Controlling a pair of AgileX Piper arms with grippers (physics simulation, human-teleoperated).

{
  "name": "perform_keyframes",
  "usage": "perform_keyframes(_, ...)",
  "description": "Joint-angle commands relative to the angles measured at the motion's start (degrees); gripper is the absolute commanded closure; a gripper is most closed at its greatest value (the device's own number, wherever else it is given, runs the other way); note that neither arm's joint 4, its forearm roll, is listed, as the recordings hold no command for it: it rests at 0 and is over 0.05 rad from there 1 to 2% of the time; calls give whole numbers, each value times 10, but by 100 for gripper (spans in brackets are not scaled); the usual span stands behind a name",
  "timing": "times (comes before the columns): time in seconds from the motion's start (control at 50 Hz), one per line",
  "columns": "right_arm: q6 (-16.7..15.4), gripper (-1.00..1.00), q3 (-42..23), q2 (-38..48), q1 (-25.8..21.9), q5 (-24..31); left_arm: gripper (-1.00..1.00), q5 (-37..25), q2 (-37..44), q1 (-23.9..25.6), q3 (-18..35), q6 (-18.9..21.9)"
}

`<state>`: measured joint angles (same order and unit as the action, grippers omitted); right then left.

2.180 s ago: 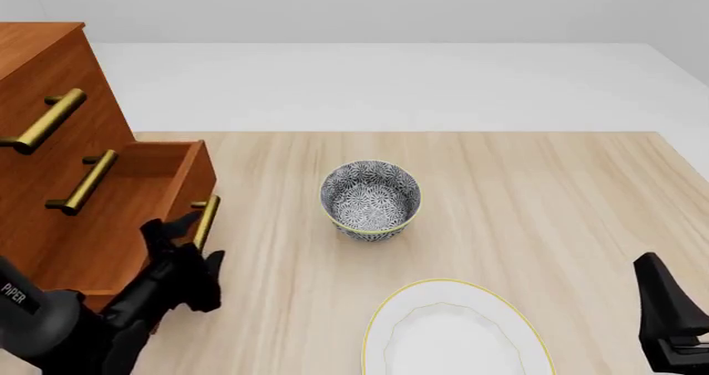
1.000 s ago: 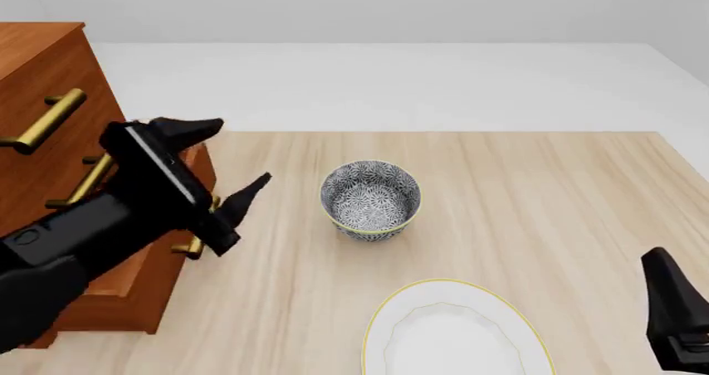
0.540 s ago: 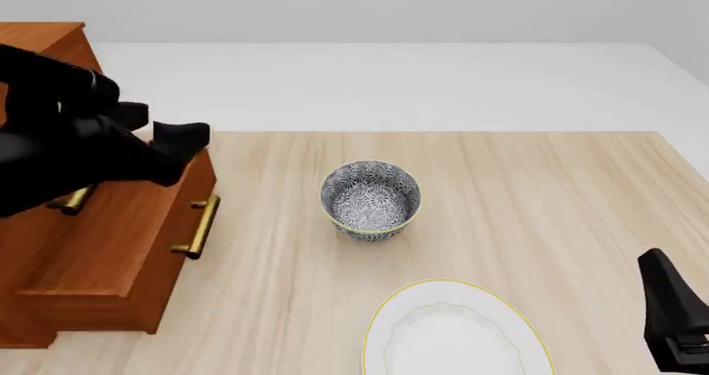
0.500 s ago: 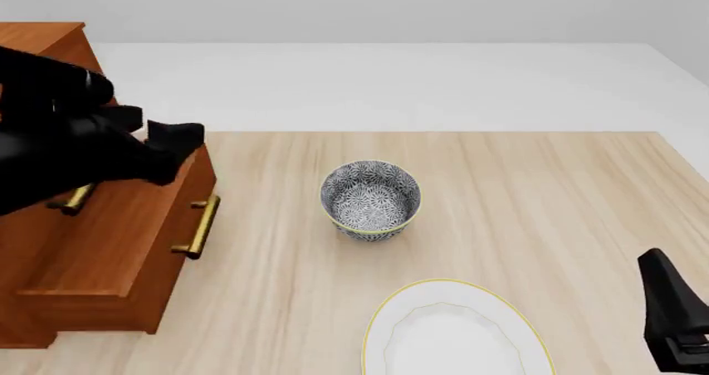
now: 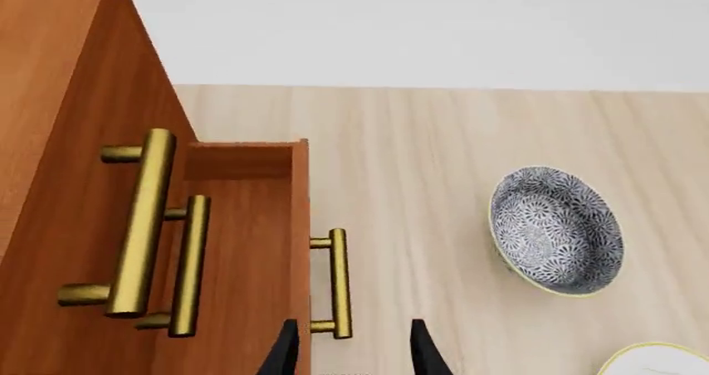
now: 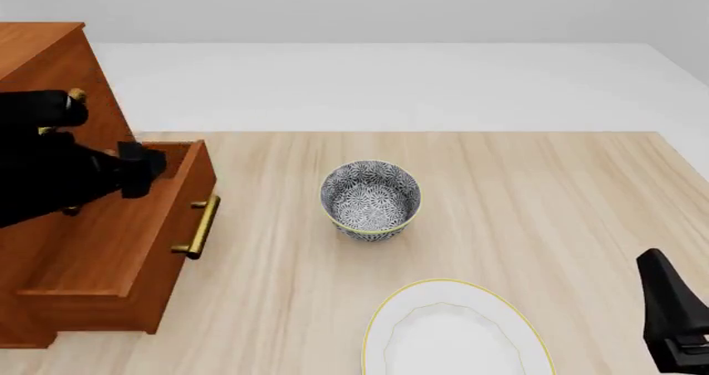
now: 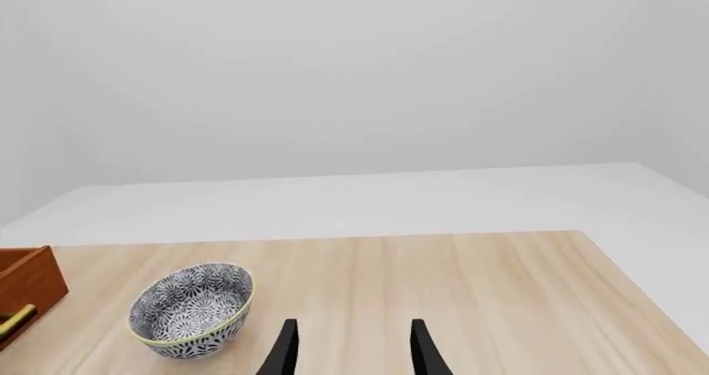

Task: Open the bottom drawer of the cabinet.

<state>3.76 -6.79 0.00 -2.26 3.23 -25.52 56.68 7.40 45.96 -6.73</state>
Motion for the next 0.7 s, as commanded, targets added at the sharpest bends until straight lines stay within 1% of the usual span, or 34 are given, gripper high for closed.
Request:
perform_keyframes(0.02,0,-100,-1,0,0,2,-100,40,34,-37,-37,-10)
perform_keyframes(0.06,0,-100,-1,0,0,2,-100,52,45,-40,-44,-12)
perform_keyframes(0.08,0,-100,-1,0,0,2,-100,58,50,-45,-46,-3)
perform_keyframes(0.1,-1,-100,0,0,1,2,-100,65,57,-46,-50,-13)
perform_keyframes(0.14,0,-100,2,0,2,0,-100,75,65,-48,-55,-1)
perform_keyframes(0.16,0,-100,2,0,2,0,-100,78,69,-48,-56,-10)
perform_keyframes(0.18,-1,-100,1,0,2,1,-100,82,74,-48,-58,-5)
perform_keyframes(0.24,0,-100,2,0,2,1,-100,93,83,-50,-62,-7)
perform_keyframes(0.32,0,-100,5,0,2,-2,-100,117,97,-58,-79,0)
perform_keyframes(0.44,-1,-100,5,0,2,-1,-100,138,111,-55,-96,-2)
perform_keyframes(0.52,0,-100,1,0,3,2,-100,150,120,-58,-101,10)
perform_keyframes(0.54,-1,-100,0,0,3,3,-100,154,123,-57,-102,4)
perform_keyframes(0.7,-1,-100,4,0,4,0,-100,183,147,-55,-118,6)
